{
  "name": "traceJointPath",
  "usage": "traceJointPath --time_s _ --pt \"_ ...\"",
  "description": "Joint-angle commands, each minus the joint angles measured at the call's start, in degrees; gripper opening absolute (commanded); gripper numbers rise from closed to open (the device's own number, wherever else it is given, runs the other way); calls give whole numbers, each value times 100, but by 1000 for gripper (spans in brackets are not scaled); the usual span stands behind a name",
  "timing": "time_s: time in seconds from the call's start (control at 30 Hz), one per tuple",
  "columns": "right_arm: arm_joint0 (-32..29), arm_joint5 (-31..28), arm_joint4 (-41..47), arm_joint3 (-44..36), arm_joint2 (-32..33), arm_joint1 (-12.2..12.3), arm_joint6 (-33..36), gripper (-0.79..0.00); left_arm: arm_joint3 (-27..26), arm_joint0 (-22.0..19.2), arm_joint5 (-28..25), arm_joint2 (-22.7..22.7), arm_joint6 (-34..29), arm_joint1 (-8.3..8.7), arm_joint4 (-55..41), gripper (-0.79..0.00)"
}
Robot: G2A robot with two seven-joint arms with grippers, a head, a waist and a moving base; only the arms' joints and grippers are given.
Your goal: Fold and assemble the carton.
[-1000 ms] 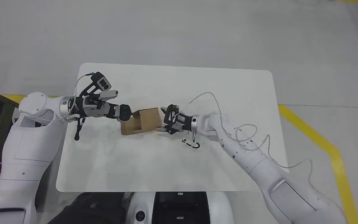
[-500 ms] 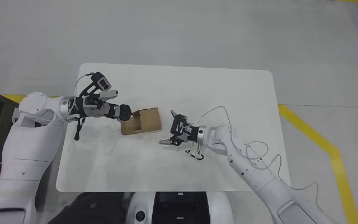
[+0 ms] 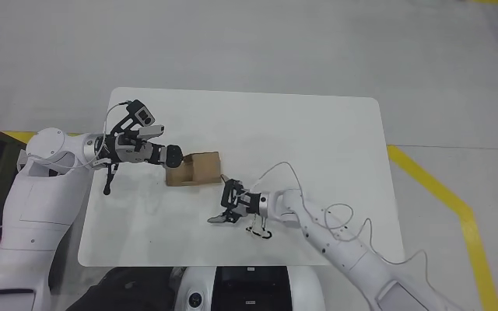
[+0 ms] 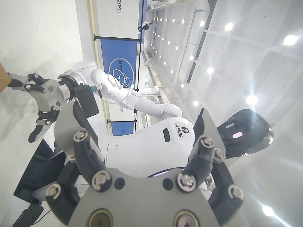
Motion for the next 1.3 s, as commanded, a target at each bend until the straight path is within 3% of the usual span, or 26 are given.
traceJointPath --time_s 0.0,0.4,0.63,0.93,1.07,1.27 --pt "-20 -79 -88 -9 -118 -28 -47 0 0 0 0 0 0 0 0 0" --pt "-50 -326 -399 -138 -575 -172 -289 0 0 0 0 0 0 0 0 0" --pt "-286 143 -748 -453 -108 50 -740 0 0 0 0 0 0 0 0 0" --pt "-484 -357 -871 -983 232 268 -821 0 0 0 0 0 0 0 0 0" --pt "-314 -285 -877 -990 376 281 -854 0 0 0 0 0 0 0 0 0" --pt "217 -124 -910 -388 405 188 -1063 0 0 0 0 0 0 0 0 0"
